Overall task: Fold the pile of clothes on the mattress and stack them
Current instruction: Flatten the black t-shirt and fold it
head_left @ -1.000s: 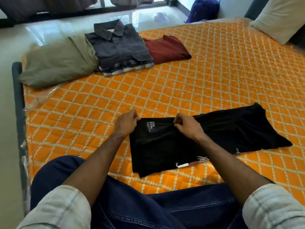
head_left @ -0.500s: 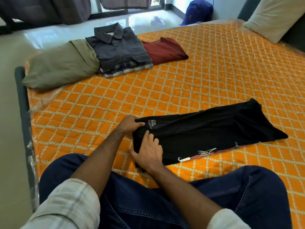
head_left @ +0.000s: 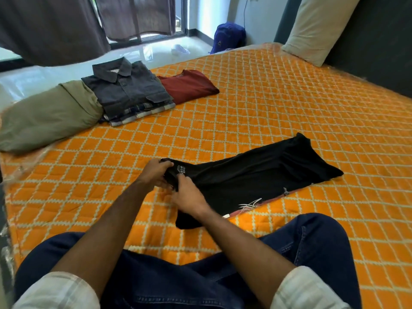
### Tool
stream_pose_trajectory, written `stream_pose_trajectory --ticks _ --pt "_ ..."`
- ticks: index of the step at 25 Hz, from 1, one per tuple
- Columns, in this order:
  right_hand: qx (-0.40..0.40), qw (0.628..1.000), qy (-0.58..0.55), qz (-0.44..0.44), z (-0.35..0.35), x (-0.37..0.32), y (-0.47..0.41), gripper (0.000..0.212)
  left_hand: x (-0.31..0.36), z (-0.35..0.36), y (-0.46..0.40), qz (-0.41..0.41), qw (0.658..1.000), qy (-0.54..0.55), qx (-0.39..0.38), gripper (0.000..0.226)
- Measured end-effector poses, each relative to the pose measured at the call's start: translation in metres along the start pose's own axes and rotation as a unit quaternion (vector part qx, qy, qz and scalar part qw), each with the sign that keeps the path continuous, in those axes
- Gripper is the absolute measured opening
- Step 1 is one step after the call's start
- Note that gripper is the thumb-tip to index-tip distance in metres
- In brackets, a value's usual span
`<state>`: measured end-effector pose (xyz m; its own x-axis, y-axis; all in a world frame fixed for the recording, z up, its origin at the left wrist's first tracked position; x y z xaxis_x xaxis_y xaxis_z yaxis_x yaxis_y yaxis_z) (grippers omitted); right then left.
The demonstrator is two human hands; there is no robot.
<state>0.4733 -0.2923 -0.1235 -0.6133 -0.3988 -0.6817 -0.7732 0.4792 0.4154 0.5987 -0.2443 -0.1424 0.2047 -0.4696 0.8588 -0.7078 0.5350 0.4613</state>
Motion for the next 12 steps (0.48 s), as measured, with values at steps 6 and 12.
stream_pose_trajectory --ticks 6,12 --pt "-0.058 0.992 -0.108 0.02 -0.145 0.069 -0.019 0.049 0.084 0.123 -0.013 -0.006 0.988 0.114 -0.105 0.025" --pt "-0.051 0.984 -0.149 0.082 -0.246 0.199 -0.045 0.057 0.115 0.272 -0.045 -0.035 0.982 0.101 -0.159 0.027"
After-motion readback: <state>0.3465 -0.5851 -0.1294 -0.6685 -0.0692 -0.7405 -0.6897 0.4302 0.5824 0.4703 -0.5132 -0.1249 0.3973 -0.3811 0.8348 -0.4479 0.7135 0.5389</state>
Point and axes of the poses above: each hand's wrist, its own y-axis away from the middle knuckle, its own z-axis out of the palm, x = y × z, the point moved 9 cm from there along -y, towards the middle knuckle, and after that the axes turned 4 degrees about z, right-handed, at the moved point
